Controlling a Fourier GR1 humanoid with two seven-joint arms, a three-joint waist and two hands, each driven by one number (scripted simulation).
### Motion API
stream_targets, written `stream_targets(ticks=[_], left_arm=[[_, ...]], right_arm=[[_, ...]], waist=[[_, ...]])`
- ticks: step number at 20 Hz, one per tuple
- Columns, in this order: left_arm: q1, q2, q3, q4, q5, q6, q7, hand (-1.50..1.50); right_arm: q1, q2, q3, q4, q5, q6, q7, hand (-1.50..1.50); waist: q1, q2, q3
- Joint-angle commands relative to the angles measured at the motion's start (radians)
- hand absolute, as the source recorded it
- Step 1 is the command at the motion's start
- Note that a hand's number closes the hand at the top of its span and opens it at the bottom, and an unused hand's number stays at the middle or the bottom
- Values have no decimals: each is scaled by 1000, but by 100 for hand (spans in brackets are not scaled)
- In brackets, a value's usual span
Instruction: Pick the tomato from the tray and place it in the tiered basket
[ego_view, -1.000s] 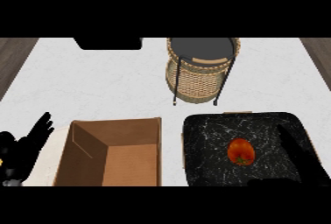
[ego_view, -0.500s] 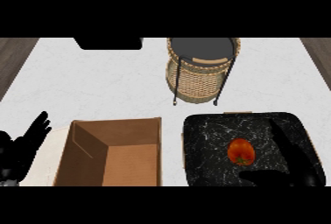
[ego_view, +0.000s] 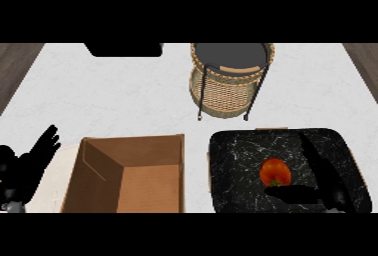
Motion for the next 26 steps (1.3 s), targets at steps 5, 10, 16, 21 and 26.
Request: stream_targets(ticks=[5, 10, 16, 21, 26], left_arm=[[5, 2, 60, 90, -25, -65, -89, 0], [-41, -73, 11, 57, -85, 9, -35, 0], [-32, -41, 51, 45, -71, -40, -23, 0], [-1, -87, 30, -46, -85, -14, 25, 0], [-31, -59, 24, 44, -97, -49, -35, 0]], right_arm=[[-84, 70, 27, 111, 53, -26, -20, -150], [-199, 73, 8, 232, 46, 2, -40, -150], [-116, 110, 38, 239, 127, -120, -250, 150], [-137, 103, -19, 156, 103, -147, -190, 150], [-124, 164, 390, 100, 451, -281, -17, 150]], waist=[[0, 0, 0], [2, 1, 0], [1, 0, 0], [1, 0, 0], [46, -1, -8]])
